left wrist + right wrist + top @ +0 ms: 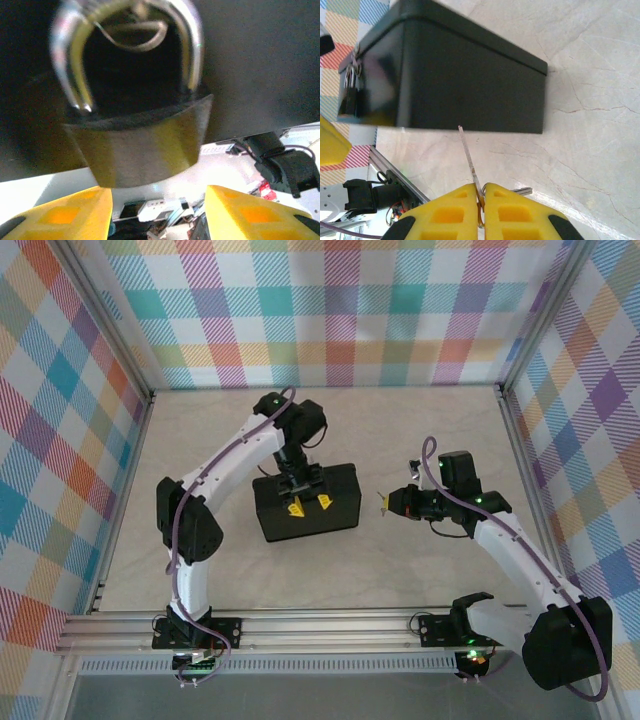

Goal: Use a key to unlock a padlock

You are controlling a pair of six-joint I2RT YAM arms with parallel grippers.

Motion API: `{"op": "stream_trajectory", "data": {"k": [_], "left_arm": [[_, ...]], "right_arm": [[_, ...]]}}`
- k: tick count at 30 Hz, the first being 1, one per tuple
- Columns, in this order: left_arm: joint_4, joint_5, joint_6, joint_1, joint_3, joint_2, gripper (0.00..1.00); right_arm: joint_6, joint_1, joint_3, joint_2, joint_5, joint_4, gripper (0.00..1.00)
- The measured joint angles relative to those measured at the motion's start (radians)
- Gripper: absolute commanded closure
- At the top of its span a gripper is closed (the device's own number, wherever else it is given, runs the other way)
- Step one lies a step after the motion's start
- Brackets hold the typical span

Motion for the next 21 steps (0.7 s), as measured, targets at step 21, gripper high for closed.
{"op": "stream_trajectory", "data": {"k": [21], "left_arm": [[0.313, -0.443, -0.053, 0.0, -0.256, -0.278, 0.45]], "right_arm": [[0.124, 0.215, -0.008, -0.098, -0.048, 0.065, 0.89]]}}
